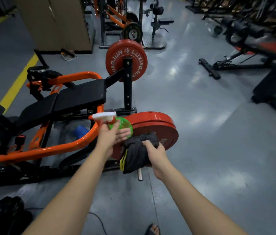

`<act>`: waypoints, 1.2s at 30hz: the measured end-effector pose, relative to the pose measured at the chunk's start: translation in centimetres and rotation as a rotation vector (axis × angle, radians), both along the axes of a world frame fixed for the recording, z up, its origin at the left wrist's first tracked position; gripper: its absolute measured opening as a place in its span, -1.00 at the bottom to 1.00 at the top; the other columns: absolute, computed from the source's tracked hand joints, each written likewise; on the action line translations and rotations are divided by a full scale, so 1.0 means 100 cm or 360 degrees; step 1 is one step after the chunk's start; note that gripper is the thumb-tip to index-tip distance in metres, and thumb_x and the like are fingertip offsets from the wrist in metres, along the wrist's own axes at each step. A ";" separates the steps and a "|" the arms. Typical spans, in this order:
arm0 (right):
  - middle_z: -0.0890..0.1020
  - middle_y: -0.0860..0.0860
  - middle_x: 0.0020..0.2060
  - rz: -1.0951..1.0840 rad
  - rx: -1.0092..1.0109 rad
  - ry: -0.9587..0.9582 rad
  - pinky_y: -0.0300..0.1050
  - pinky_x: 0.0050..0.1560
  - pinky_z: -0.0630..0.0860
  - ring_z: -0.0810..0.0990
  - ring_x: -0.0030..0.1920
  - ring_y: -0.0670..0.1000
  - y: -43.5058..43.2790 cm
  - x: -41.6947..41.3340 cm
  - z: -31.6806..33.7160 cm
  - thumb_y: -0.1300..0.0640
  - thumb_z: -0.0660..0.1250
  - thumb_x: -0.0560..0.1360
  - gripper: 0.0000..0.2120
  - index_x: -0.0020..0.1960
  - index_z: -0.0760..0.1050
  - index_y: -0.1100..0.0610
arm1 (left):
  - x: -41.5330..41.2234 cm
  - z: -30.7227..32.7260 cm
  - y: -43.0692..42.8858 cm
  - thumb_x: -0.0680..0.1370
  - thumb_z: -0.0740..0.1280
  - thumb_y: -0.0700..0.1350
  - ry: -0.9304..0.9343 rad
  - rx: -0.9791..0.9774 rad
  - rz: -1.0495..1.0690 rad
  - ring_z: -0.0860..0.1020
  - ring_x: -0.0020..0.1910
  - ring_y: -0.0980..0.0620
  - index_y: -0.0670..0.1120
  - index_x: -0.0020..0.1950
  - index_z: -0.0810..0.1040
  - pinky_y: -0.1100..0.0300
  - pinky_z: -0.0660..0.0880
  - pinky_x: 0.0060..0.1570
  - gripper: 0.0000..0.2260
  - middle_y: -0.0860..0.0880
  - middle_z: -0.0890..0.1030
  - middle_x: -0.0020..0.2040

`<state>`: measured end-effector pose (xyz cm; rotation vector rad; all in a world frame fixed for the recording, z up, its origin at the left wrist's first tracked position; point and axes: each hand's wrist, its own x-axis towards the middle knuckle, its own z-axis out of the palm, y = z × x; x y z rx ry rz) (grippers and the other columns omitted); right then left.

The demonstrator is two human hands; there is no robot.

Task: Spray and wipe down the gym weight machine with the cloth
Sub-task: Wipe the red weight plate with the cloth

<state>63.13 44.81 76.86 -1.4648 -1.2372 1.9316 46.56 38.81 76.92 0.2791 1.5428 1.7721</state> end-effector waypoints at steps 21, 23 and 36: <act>0.53 0.06 0.25 -0.0417 -0.0387 -0.0108 0.28 0.15 0.62 0.59 0.13 0.12 0.133 0.012 -0.058 -0.03 0.52 0.49 -0.40 0.38 0.32 0.16 | -0.037 -0.067 0.192 0.61 0.39 -0.02 0.1084 -0.0977 -0.0146 0.53 0.28 -0.29 -0.29 0.32 0.41 -0.03 0.41 0.21 -0.57 -0.31 0.58 0.24; 0.46 0.06 0.22 -0.0543 -0.0437 -0.0107 0.20 -0.06 0.66 0.56 -0.02 0.06 0.138 0.011 -0.064 0.00 0.47 0.56 -0.46 0.36 0.28 0.18 | -0.039 -0.079 0.193 0.61 0.35 0.14 0.1336 -0.1076 -0.0345 0.52 0.29 -0.30 -0.18 0.35 0.45 -0.07 0.43 0.24 -0.53 -0.26 0.56 0.28; 0.51 -0.10 0.40 -0.1232 -0.0227 0.0110 0.01 0.41 0.46 0.54 0.33 -0.05 0.118 -0.065 -0.118 -0.28 0.43 0.50 -0.29 0.52 0.28 -0.04 | -0.051 -0.100 0.173 0.54 0.30 0.28 0.1925 -0.0555 -0.0495 0.63 0.05 -0.22 0.00 0.00 0.59 -0.08 0.57 0.05 -0.64 0.02 0.43 0.31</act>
